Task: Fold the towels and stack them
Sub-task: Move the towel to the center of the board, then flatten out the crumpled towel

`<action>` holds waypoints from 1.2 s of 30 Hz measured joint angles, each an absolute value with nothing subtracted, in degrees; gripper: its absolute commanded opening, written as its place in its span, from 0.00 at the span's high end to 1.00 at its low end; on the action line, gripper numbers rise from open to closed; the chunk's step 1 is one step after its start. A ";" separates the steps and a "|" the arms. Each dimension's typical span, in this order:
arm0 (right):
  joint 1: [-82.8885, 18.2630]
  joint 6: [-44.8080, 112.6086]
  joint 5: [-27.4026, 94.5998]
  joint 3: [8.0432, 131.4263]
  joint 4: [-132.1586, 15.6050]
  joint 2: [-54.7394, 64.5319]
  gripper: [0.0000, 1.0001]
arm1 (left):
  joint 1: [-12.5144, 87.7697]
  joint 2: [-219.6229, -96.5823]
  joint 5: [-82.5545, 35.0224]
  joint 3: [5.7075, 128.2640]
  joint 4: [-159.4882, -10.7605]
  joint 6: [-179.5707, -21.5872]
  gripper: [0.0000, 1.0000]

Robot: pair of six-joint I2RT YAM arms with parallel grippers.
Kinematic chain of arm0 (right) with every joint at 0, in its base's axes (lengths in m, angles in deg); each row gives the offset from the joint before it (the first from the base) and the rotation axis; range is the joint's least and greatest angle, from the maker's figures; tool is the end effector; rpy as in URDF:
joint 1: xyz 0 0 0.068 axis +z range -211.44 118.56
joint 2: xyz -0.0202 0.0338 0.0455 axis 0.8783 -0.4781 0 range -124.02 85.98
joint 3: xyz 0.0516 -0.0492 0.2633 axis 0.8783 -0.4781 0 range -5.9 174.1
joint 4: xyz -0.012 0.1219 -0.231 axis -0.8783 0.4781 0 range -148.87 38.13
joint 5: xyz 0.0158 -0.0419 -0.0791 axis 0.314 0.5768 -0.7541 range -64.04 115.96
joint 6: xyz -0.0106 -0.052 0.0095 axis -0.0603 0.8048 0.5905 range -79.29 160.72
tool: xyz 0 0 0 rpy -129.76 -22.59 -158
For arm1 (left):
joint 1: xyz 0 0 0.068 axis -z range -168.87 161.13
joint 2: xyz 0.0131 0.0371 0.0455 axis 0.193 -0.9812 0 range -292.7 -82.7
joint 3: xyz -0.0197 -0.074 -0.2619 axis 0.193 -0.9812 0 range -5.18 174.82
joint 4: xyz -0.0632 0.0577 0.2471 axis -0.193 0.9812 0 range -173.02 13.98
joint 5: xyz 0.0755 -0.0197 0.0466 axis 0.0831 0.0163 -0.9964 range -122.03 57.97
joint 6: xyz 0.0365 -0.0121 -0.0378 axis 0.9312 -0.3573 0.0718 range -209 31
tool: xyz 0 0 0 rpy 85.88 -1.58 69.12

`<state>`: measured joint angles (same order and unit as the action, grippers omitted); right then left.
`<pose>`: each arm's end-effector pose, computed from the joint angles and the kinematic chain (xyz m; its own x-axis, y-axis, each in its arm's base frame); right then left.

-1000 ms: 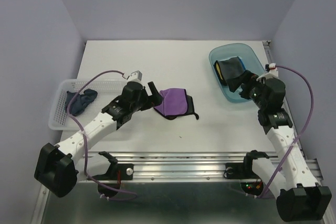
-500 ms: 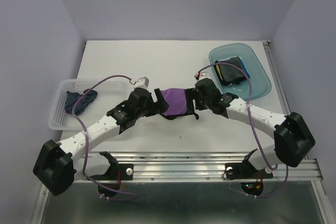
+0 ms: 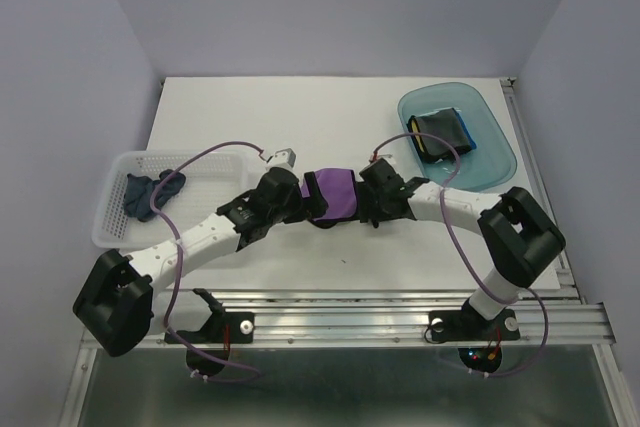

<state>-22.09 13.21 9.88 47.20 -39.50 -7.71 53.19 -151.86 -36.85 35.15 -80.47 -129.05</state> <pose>0.2508 0.1929 0.1694 -0.8256 -0.1031 -0.5547 -0.1362 0.9905 0.0186 0.1973 -0.1741 0.2377 -0.6912 -0.2399 -0.6817 0.2215 0.8276 -0.5158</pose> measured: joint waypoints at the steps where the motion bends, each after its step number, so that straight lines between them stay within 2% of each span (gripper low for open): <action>1: -22.09 12.99 10.28 47.20 -39.69 -8.57 0.29 | 53.19 -151.86 -36.87 35.15 -80.54 -128.90 0.01; 2: -22.09 12.84 10.47 47.20 -40.09 -9.09 0.34 | 53.19 -151.86 -36.87 35.15 -80.58 -128.79 0.01; 3: -22.09 12.79 10.54 47.20 -40.50 -9.18 0.50 | 53.19 -151.84 -36.89 35.15 -80.63 -128.55 0.01; 4: -22.09 12.68 10.76 47.20 -40.76 -9.20 0.59 | 53.21 -151.84 -36.91 35.15 -80.65 -128.24 0.01; 7: -22.09 11.96 11.70 47.18 -42.01 -9.40 0.77 | 53.43 -151.84 -37.24 35.15 -80.65 -126.65 0.01; 10: -22.09 11.33 13.12 46.44 -43.82 -9.31 0.89 | 53.52 -151.86 -37.48 35.72 -80.56 -124.20 0.01; 18: -22.15 11.31 18.34 41.02 -47.69 -4.74 0.93 | 55.14 -154.62 -34.20 40.16 -84.82 -119.28 0.01; 27: -24.05 11.55 20.96 39.86 -50.38 -3.82 0.94 | 57.65 -169.87 -30.60 47.74 -86.07 -115.63 0.02; 36: -25.87 11.55 23.85 38.02 -52.52 -3.82 0.94 | 58.31 -181.83 -31.95 56.60 -83.58 -114.78 0.14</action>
<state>-25.87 11.55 23.85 38.02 -52.52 -3.82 58.31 -181.83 -31.95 56.60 -83.58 -114.78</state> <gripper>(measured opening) 0.075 0.893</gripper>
